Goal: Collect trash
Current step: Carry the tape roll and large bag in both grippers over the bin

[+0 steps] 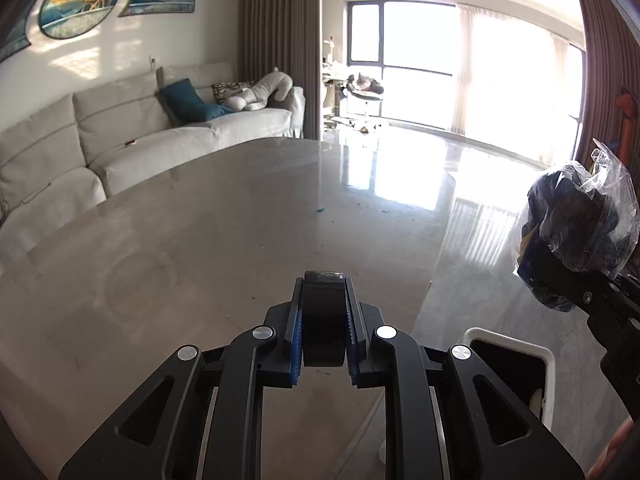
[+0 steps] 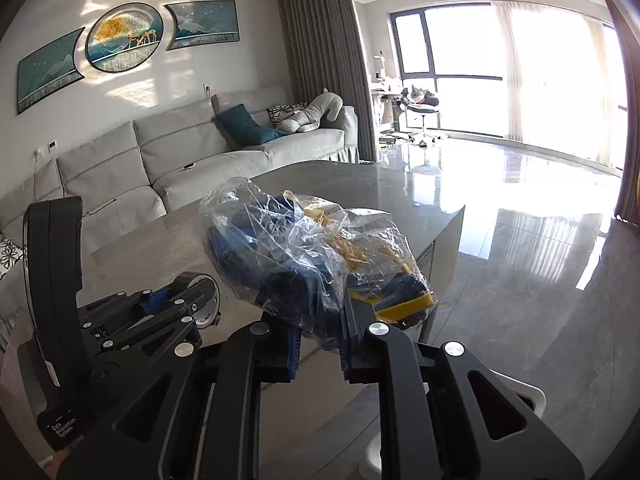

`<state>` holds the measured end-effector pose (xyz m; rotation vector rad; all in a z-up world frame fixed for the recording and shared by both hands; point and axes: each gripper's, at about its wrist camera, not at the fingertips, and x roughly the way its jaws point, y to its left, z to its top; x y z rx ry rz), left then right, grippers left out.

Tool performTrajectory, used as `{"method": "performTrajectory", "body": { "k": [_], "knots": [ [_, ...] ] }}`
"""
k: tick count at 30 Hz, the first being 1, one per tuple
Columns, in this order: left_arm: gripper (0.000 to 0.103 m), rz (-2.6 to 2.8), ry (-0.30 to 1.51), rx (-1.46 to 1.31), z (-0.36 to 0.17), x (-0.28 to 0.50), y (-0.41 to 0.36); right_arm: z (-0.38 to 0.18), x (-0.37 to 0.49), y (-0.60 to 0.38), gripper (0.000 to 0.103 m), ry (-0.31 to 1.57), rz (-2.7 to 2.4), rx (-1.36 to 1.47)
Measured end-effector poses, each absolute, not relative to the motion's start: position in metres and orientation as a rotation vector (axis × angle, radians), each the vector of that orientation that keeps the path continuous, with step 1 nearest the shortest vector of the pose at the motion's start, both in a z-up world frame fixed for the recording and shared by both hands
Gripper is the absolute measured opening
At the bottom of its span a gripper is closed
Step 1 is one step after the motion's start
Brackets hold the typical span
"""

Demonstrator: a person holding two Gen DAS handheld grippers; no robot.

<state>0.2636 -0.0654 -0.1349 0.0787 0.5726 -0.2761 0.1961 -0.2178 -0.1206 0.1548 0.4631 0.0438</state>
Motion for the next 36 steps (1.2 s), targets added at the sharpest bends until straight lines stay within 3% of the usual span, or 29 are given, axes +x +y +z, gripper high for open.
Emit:
{"method": "performTrajectory", "body": {
  "k": [17,31,32,34,35,36],
  "knots": [
    [0.017,-0.655,0.738,0.116,-0.200,0.248,-0.188,-0.185,0.149,-0.319,0.018,0.526,-0.130,0.262],
    [0.018,-0.780,0.829,0.231,-0.243,0.233,-0.260,-0.181,0.134,-0.352,0.018,0.530,-0.194,0.335],
    [0.024,-0.779,0.838,0.234,-0.245,0.235,-0.261,-0.181,0.135,-0.349,0.019,0.534,-0.197,0.335],
    [0.077,-0.769,0.882,0.246,-0.250,0.239,-0.265,-0.185,0.135,-0.350,0.020,0.549,-0.205,0.330],
    [0.097,-0.720,0.894,0.270,-0.253,0.242,-0.266,-0.186,0.136,-0.349,0.021,0.554,-0.211,0.329],
    [0.098,-0.672,0.894,0.297,-0.255,0.243,-0.267,-0.186,0.137,-0.352,0.021,0.561,-0.212,0.329]
  ]
}}
